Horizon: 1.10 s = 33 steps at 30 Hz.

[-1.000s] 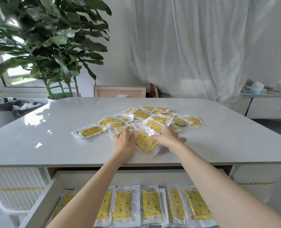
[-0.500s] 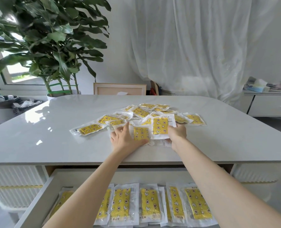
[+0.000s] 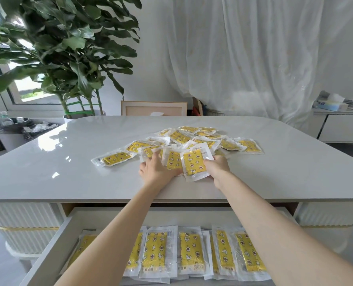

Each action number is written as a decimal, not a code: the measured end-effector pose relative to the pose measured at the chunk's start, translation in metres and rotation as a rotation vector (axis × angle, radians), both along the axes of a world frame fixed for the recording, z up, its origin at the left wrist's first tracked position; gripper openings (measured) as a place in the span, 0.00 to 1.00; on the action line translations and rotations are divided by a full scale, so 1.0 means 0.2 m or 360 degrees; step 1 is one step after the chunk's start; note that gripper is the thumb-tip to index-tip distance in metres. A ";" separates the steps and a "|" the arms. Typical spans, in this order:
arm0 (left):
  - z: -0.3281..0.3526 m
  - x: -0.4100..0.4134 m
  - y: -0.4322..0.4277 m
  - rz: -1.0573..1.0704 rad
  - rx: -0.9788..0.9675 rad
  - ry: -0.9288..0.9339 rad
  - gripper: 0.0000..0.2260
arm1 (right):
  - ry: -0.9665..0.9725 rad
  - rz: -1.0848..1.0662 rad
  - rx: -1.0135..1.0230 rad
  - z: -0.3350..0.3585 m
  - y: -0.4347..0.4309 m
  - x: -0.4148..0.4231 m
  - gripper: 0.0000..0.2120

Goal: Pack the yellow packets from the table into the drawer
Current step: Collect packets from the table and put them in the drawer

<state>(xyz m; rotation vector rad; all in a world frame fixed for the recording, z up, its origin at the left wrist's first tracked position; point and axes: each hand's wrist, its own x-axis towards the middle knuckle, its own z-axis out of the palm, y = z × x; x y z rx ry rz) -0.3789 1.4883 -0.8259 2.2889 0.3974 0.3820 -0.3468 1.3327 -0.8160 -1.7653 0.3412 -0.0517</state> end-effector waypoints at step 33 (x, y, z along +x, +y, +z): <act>0.31 -0.69 0.38 -0.0225 -0.2051 -0.0448 0.17 | 0.0013 0.0696 0.0293 0.35 0.13 -0.53 0.07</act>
